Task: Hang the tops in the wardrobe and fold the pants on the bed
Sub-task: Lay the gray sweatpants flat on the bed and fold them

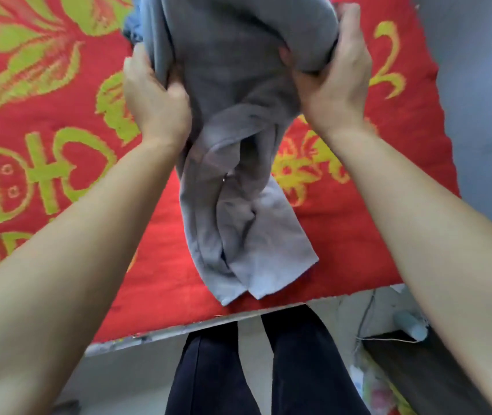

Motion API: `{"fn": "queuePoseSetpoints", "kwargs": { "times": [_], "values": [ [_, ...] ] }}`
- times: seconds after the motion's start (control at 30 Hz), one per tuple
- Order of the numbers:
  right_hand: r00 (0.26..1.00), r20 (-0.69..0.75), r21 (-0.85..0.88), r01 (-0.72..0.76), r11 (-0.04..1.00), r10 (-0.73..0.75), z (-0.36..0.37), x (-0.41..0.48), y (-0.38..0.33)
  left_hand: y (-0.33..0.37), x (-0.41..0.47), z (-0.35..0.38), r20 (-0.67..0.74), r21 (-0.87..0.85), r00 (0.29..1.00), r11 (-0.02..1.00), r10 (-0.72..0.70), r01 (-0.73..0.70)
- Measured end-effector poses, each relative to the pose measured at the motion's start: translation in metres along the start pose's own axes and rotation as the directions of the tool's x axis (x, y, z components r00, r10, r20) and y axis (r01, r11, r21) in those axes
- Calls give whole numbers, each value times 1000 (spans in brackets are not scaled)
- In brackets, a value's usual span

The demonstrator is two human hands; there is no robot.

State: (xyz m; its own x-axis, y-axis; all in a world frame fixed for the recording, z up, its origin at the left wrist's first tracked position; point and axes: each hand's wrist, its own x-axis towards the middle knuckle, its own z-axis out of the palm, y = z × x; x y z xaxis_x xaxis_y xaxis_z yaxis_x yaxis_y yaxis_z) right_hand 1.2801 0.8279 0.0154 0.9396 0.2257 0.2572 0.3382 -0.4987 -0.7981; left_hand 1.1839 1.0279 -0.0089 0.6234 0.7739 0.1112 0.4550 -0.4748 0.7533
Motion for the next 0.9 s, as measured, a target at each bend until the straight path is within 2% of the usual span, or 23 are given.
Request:
{"fn": "queuePoseSetpoints", "kwargs": {
  "times": [0.03,0.1,0.13,0.17,0.2,0.23,0.3,0.33,0.37,0.4,0.43,0.5,0.53,0.63,0.67,0.73,0.8,0.9],
  "values": [
    [1000,17,-28,19,999,-19,5,-4,1,-7,-2,-5,-1,20,1000,1000,-14,14],
    [996,93,-147,28,989,-14,15,-25,15,-34,-19,-12,109,98,988,990,-113,102],
    [982,188,-242,40,970,6,20,-41,28,-53,-34,-15,200,170,962,974,-185,152],
    [939,339,-357,74,931,55,24,-62,40,-73,-52,-19,295,236,916,950,-272,206],
    [849,510,-475,142,868,140,25,-86,51,-94,-72,-25,390,269,854,930,-345,253],
    [717,650,-558,225,799,252,26,-110,60,-111,-91,-32,485,267,775,912,-406,311],
    [435,782,-608,369,703,447,25,-159,77,-135,-125,-45,616,207,630,868,-474,451],
    [340,821,-570,461,680,458,26,-179,82,-143,-137,-50,631,185,614,860,-475,476],
    [259,840,-539,501,677,477,26,-192,85,-148,-144,-55,622,176,627,864,-468,471],
    [207,834,-545,459,701,512,26,-200,83,-148,-146,-56,598,182,652,872,-465,455],
    [193,799,-600,317,735,569,25,-205,78,-146,-145,-57,553,206,689,878,-469,433],
    [291,743,-630,-3,777,603,23,-219,77,-140,-138,-53,382,273,798,882,-467,385],
    [289,729,-623,-94,776,620,19,-224,79,-134,-134,-50,291,265,849,890,-441,372],
    [249,756,-605,-89,791,605,2,-221,78,-101,-125,-34,181,136,956,968,-233,210],
    [242,760,-621,-2,784,603,1,-218,79,-89,-123,-27,206,132,966,983,-156,131],
    [251,754,-633,28,774,607,-3,-213,80,-74,-120,-12,337,161,939,987,-66,12],
    [257,727,-653,-29,757,637,-9,-211,88,-72,-118,0,482,233,873,971,-72,-49],
    [335,645,-681,-156,716,687,-14,-210,101,-84,-122,4,598,373,794,915,-112,-152]
  ]
}}
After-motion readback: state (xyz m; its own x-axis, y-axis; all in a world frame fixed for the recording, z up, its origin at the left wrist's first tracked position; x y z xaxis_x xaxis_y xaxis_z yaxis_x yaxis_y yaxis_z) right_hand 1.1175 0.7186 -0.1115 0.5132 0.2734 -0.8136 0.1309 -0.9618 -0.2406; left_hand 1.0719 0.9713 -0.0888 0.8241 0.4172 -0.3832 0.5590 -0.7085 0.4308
